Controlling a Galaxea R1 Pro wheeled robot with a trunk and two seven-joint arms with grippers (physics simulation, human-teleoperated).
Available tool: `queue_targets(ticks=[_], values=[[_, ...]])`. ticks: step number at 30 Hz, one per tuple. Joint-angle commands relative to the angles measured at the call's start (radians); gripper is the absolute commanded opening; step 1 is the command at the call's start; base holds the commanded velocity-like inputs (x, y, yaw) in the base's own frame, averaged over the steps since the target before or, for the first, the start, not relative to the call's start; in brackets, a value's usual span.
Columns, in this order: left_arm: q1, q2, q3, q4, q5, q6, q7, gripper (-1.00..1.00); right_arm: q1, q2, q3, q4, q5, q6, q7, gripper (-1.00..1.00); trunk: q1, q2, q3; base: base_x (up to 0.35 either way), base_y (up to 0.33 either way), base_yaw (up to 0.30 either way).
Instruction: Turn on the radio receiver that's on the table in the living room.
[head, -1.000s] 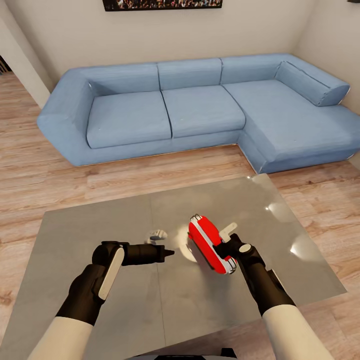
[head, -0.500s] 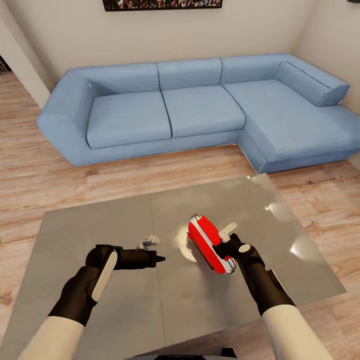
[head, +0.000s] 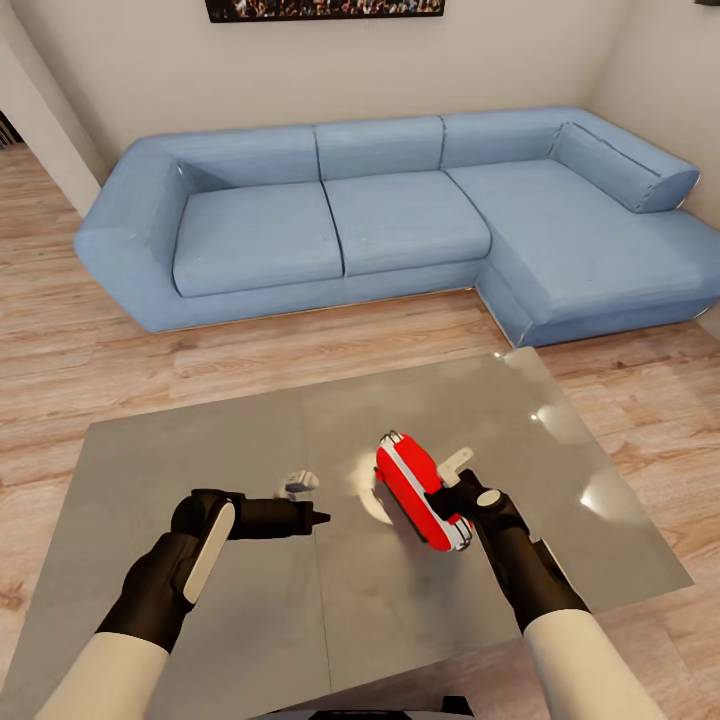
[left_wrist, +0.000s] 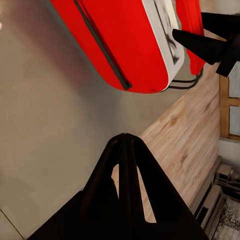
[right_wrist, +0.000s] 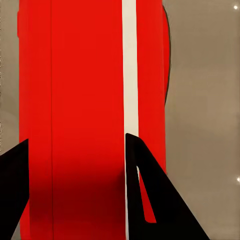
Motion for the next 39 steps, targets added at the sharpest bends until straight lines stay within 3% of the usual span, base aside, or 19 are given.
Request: queue_targets(ticks=[1, 39], values=[[0.0, 0.0, 0.0, 0.0, 0.0, 0.0, 0.0, -1.0, 0.0, 0.0, 0.0, 0.003, -0.003, 0.0, 0.0, -1.0, 0.0, 0.0, 0.0, 0.0, 0.0, 0.0], [0.0, 0.001, 0.0, -0.001, 0.0, 0.0, 0.003, -1.0, 0.0, 0.0, 0.001, 0.009, 0.002, 0.001, 0.0, -1.0, 0.0, 0.0, 0.0, 0.0, 0.0, 0.0]])
